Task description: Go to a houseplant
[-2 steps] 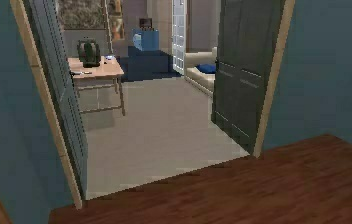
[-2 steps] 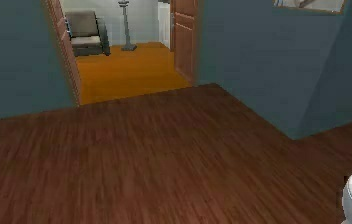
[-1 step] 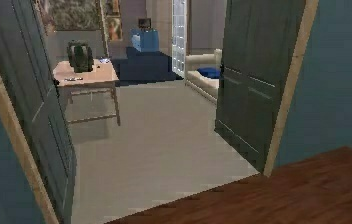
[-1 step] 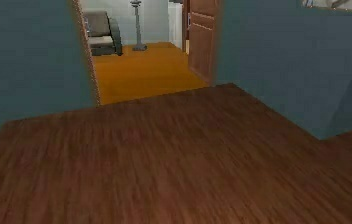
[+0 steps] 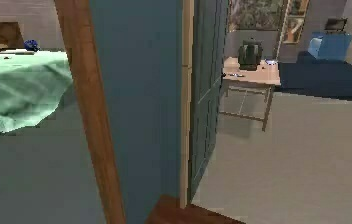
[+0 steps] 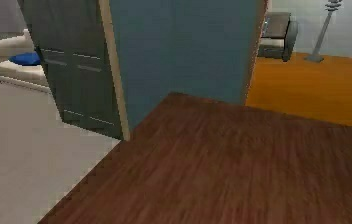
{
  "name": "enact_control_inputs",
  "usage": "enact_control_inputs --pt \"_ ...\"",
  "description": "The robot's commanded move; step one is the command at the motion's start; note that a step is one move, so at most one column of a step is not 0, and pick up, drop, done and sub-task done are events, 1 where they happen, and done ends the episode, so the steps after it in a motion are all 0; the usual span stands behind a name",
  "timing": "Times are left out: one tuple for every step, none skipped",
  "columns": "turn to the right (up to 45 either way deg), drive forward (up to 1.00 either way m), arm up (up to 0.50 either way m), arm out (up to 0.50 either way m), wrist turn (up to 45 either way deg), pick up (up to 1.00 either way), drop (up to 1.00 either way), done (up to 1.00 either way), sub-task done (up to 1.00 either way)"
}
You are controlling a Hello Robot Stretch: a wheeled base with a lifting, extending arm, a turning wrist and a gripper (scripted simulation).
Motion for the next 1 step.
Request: enact_control_inputs --pt "-45.0 0.00 0.00 0.00 0.0 0.00 0.00 0.00 0.00"
